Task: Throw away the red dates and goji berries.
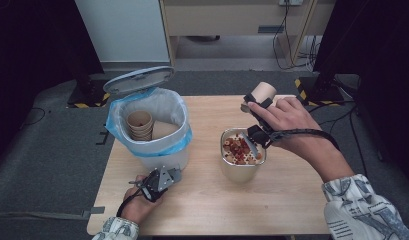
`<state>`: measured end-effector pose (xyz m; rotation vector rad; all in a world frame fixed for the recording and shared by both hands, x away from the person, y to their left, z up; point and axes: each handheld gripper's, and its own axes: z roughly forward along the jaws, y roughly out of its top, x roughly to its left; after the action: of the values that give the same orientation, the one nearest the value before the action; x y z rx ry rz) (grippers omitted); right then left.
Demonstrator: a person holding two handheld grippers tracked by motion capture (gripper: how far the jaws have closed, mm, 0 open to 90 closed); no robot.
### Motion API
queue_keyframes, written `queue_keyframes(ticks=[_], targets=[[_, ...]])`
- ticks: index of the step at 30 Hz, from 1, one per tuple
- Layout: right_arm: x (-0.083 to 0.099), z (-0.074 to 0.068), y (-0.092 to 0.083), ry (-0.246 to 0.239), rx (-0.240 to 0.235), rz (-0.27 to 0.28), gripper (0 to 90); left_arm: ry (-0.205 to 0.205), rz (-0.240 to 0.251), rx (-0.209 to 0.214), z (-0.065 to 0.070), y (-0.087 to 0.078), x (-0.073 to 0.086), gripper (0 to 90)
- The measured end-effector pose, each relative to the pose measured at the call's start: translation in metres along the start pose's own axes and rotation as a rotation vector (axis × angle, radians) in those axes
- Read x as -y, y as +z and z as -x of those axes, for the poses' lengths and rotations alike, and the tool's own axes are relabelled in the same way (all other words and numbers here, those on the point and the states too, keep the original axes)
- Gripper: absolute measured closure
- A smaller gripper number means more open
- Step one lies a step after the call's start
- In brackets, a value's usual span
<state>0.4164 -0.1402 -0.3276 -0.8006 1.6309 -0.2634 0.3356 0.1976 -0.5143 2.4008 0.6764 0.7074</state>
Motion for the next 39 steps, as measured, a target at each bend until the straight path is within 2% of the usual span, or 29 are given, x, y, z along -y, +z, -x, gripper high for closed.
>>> queue_keyframes(ticks=[2, 7, 9, 13, 17, 21, 24, 25, 26, 27, 28, 29, 30, 31, 32, 33, 34, 35, 36, 38, 39], targets=[[0.002, 0.001, 0.000, 0.031, 0.007, 0.008, 28.9, 0.000, 0.000, 0.000, 0.000, 0.000, 0.000, 89.6], [0.004, 0.002, -0.003, 0.044, 0.021, 0.007, 28.9, 0.000, 0.000, -0.001, 0.000, 0.000, 0.000, 89.6], [0.005, 0.004, -0.003, 0.035, 0.027, 0.009, 28.9, 0.000, 0.000, 0.000, 0.000, 0.000, 0.000, 89.5], [0.007, 0.004, -0.004, 0.070, 0.034, 0.005, 28.9, 0.000, 0.000, -0.001, 0.000, 0.000, 0.000, 89.5], [0.007, 0.004, -0.004, 0.067, 0.038, 0.006, 28.9, 0.000, 0.000, -0.001, 0.000, 0.000, 0.000, 89.6], [0.008, 0.006, -0.005, 0.096, 0.045, 0.007, 28.9, -0.001, 0.000, 0.000, 0.000, 0.000, 0.000, 89.5], [0.016, 0.013, -0.008, 0.196, 0.064, 0.022, 28.9, -0.001, 0.000, 0.000, 0.000, 0.000, 0.000, 89.6], [0.025, 0.021, -0.011, 0.305, 0.090, 0.033, 28.9, 0.000, 0.000, 0.000, 0.000, 0.000, 0.000, 89.6], [0.025, 0.021, -0.011, 0.305, 0.090, 0.033, 28.9, -0.001, 0.000, 0.000, 0.000, 0.000, 0.000, 89.6], [0.030, 0.025, -0.013, 0.368, 0.111, 0.044, 28.9, -0.001, 0.000, 0.000, 0.000, 0.000, 0.000, 89.6], [0.032, 0.028, -0.014, 0.416, 0.137, 0.032, 28.9, -0.001, 0.001, 0.000, 0.000, 0.000, 0.000, 89.5], [0.032, 0.028, -0.014, 0.416, 0.137, 0.032, 28.9, -0.001, 0.000, -0.001, 0.000, 0.000, 0.000, 89.5], [0.025, 0.023, -0.011, 0.323, 0.121, 0.026, 28.9, -0.001, 0.000, -0.001, 0.000, 0.000, 0.000, 89.6], [0.014, 0.015, -0.008, 0.196, 0.075, 0.020, 28.9, -0.001, 0.000, 0.000, 0.000, 0.000, 0.000, 89.5], [0.005, 0.008, -0.005, 0.104, 0.040, 0.039, 29.0, 0.000, 0.000, 0.000, 0.000, 0.000, 0.000, 89.6], [0.002, 0.005, -0.003, 0.076, 0.031, 0.037, 29.0, 0.000, 0.000, -0.001, 0.000, 0.000, 0.000, 89.5], [0.004, 0.007, -0.003, 0.081, 0.046, 0.026, 29.0, -0.001, 0.000, 0.000, 0.000, 0.000, 0.000, 89.5], [0.009, 0.010, -0.004, 0.144, 0.069, 0.000, 29.2, -0.001, 0.000, 0.000, 0.000, 0.000, 0.000, 89.6], [0.010, 0.011, -0.004, 0.161, 0.086, -0.007, 29.3, -0.001, 0.000, 0.000, 0.000, 0.000, 0.000, 89.6], [-0.003, 0.003, 0.001, 0.041, 0.031, 0.028, 29.4, 0.000, -0.001, 0.000, 0.000, 0.000, 0.000, 89.5], [-0.005, 0.000, 0.002, 0.025, 0.023, 0.028, 29.4, 0.000, 0.001, 0.000, 0.000, 0.000, 0.000, 89.5]])
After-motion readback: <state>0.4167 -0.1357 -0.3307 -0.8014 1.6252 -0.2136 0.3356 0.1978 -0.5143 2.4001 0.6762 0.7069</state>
